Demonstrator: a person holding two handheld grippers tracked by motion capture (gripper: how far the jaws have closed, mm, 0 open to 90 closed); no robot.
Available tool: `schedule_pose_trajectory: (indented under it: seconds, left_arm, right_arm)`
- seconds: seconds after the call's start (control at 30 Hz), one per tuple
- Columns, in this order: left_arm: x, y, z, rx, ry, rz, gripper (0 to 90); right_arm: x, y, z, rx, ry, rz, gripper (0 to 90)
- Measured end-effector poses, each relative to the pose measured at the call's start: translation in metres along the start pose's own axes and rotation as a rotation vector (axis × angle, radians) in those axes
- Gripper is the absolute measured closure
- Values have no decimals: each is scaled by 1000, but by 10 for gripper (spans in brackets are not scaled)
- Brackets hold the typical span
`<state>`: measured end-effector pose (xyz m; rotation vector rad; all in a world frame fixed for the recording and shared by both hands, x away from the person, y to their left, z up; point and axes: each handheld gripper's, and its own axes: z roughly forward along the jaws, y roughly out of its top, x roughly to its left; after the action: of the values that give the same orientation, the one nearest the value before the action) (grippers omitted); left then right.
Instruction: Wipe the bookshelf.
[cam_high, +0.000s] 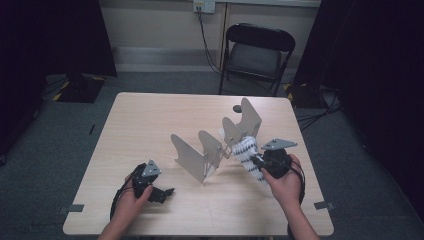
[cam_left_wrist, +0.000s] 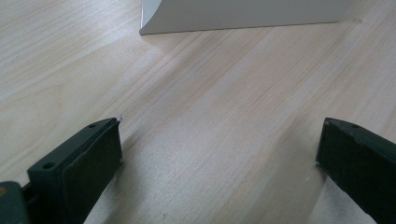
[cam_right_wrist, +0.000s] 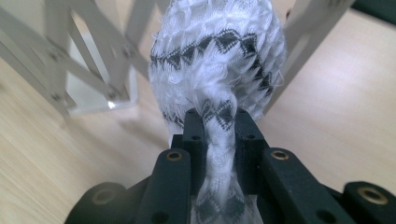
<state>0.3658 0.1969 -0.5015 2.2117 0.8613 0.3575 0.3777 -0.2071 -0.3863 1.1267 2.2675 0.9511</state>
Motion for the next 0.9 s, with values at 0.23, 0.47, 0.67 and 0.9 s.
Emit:
schedule_pose_trajectory:
  seconds: [0.23,0.47,0.67,0.9]
  left_arm:
    - [0,0,0,1,0,1,0]
    - [0,0,0,0,-1,-1,0]
    - [0,0,0,0,0,0,0]
    - [0,0,0,-2,-1,0,0]
  right_arm:
    - [9,32,-4,-46,7,-30,784]
    - [18,27,23,-23,26,-31,785]
    - [18,19,36,14,27,-39,785]
    - [20,-1,53,62,44,-14,785]
